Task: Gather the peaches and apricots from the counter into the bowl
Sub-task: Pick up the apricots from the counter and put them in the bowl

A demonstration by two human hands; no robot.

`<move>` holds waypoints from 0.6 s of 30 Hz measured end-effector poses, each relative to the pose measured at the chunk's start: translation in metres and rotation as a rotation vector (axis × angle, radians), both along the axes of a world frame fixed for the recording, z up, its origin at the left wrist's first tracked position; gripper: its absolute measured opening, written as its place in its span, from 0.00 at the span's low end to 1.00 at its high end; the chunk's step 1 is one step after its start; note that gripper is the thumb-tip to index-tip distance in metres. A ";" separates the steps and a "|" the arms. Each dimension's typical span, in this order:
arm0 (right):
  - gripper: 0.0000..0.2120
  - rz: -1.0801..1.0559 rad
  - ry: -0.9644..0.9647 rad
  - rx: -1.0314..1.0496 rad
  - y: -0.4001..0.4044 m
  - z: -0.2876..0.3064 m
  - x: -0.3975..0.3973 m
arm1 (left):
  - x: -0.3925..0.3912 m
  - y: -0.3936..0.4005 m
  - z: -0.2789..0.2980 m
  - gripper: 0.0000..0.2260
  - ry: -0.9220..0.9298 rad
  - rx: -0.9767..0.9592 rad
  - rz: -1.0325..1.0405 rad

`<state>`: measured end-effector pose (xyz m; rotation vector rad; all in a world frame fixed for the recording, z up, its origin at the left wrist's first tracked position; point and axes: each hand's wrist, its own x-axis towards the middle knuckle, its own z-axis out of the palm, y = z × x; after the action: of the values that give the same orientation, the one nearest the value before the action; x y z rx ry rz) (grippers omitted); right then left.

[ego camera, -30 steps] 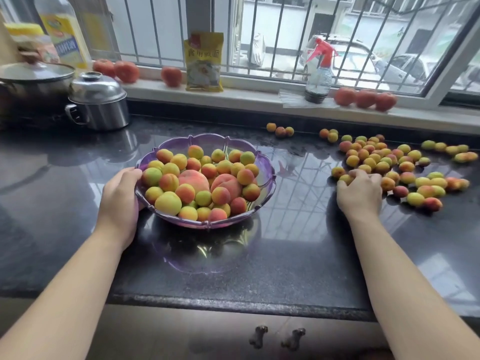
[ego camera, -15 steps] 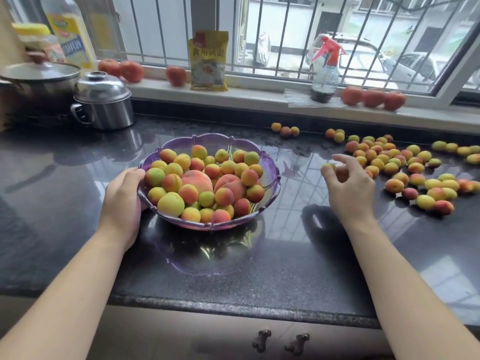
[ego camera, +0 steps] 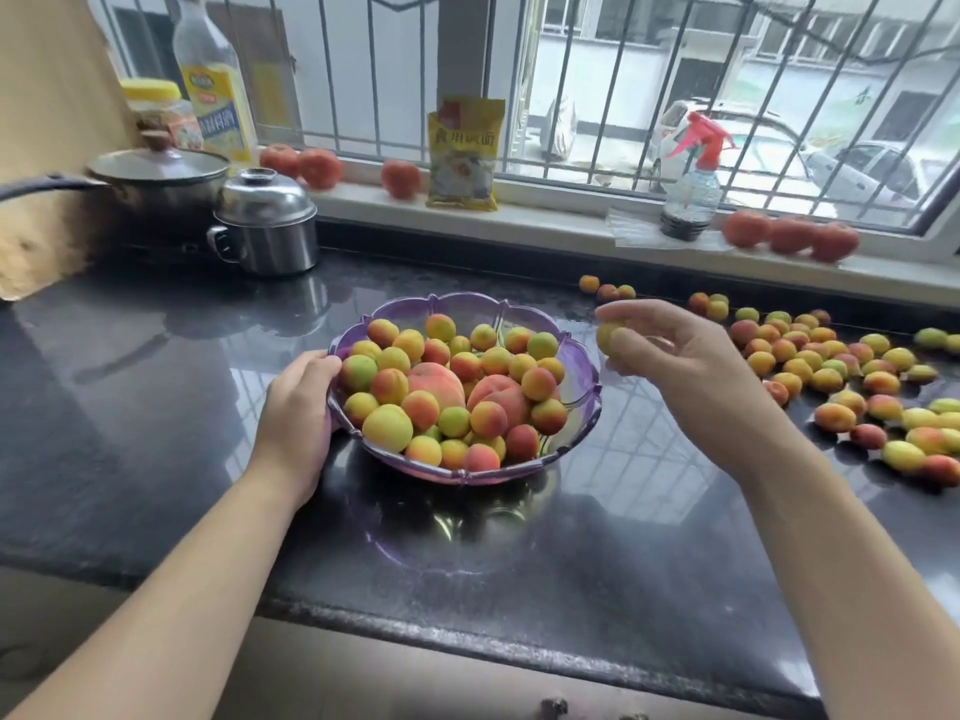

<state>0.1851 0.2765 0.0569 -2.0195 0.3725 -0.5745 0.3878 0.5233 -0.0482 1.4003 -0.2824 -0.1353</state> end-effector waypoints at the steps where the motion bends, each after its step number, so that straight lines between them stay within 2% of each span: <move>1: 0.09 0.065 0.091 -0.043 0.006 0.008 0.000 | 0.000 0.000 0.000 0.12 -0.002 -0.001 -0.005; 4: 0.11 0.220 0.323 -0.213 0.021 0.022 0.003 | 0.003 0.000 -0.002 0.11 -0.013 -0.009 -0.007; 9: 0.09 0.218 0.513 -0.505 0.042 0.017 0.020 | 0.004 0.000 -0.004 0.11 -0.013 -0.011 -0.005; 14: 0.06 0.262 0.629 -0.511 0.055 0.009 0.025 | 0.006 0.001 -0.005 0.11 -0.012 -0.001 -0.023; 18: 0.04 0.208 0.623 -0.567 0.057 0.004 0.031 | 0.005 0.000 -0.005 0.11 -0.014 -0.011 -0.020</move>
<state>0.2156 0.3336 0.0610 -2.7327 0.3836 0.1202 0.3932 0.5231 -0.0536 1.3886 -0.3088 -0.1406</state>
